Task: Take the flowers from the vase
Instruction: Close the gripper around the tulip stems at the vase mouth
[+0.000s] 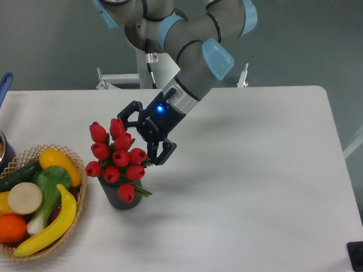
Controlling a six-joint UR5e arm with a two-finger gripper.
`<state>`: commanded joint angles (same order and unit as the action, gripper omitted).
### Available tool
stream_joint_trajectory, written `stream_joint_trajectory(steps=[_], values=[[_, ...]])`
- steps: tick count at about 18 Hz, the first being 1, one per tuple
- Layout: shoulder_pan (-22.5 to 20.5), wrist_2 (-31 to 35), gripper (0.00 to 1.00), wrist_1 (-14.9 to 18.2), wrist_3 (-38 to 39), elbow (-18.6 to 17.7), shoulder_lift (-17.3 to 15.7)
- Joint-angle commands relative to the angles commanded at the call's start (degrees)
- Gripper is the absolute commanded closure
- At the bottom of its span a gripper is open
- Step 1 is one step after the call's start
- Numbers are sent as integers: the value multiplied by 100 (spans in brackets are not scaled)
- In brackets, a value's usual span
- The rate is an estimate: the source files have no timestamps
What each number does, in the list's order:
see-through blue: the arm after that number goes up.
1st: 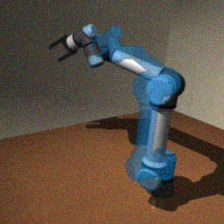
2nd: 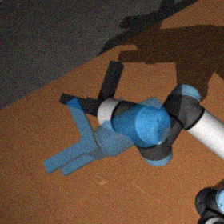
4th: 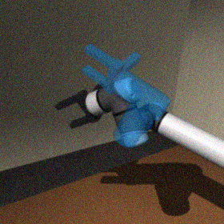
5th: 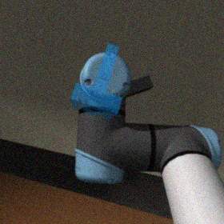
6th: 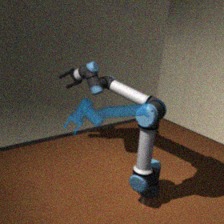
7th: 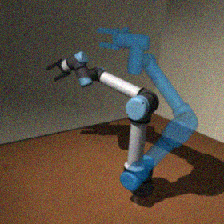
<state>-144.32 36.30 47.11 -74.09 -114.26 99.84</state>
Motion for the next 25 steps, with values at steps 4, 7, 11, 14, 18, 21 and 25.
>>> stream_joint_trajectory(steps=[4, 7, 11, 14, 18, 21, 25], values=[[0, 0, 0, -35, 0, 0, 61], [9, 0, 0, -53, 0, 0, 79], [53, 0, 0, -158, 0, 9, 158], [123, -9, 0, -158, 0, 70, 237], [220, -35, 0, -158, 9, 176, 281], [281, -35, 0, -158, 9, 193, 343], [290, -88, 0, -158, 9, 194, 343]])
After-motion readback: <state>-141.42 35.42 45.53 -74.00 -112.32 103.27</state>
